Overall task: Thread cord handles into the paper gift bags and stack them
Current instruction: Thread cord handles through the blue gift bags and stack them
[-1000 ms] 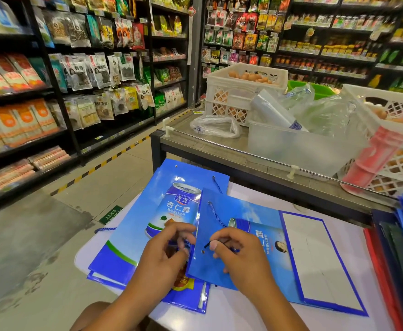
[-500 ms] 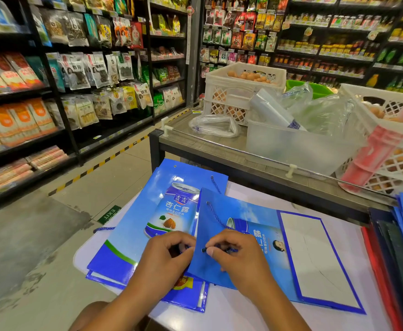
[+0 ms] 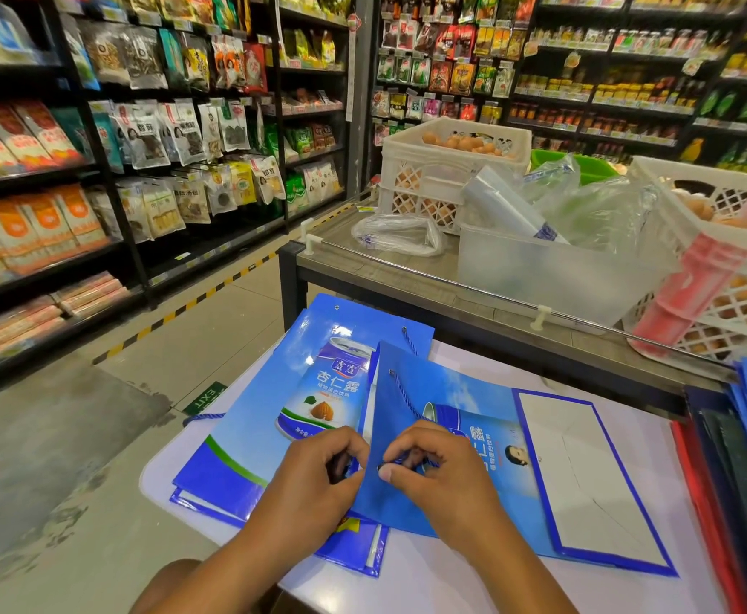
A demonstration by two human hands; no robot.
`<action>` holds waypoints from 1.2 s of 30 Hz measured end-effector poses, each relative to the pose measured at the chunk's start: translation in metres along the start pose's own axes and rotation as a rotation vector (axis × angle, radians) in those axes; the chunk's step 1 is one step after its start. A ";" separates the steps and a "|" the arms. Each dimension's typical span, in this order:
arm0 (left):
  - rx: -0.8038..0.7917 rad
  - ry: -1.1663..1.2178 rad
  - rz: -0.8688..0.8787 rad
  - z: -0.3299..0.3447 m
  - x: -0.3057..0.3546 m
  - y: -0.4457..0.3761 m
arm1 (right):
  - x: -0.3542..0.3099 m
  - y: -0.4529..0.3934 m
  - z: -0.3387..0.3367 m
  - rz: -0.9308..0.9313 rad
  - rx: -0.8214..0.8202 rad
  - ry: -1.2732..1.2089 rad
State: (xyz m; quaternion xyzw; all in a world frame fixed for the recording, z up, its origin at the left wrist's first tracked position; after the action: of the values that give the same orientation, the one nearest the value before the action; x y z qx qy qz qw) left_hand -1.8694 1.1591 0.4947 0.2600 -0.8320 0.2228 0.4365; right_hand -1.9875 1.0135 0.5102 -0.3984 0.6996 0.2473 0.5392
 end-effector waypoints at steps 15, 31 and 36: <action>0.031 0.168 -0.028 -0.005 0.007 0.002 | -0.003 0.001 -0.006 0.098 0.001 -0.106; 0.226 0.121 0.030 -0.013 0.029 0.006 | -0.034 0.015 -0.054 -0.200 0.122 0.151; 0.297 0.199 0.092 -0.038 0.077 -0.003 | -0.028 0.054 -0.057 -0.093 -0.170 0.693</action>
State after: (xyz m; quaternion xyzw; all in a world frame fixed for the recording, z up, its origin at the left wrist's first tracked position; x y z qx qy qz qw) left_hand -1.8816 1.1618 0.5795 0.2601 -0.7537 0.3873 0.4629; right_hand -2.0612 1.0079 0.5496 -0.5333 0.7989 0.1303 0.2457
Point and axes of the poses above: each hand's wrist, its own y-axis away from the middle knuckle, its own z-axis out of the palm, x = y × z, the point moved 2 cm from there along -y, towards the middle knuckle, and after that the axes turned 6 degrees about -y, right-handed, at the moved point
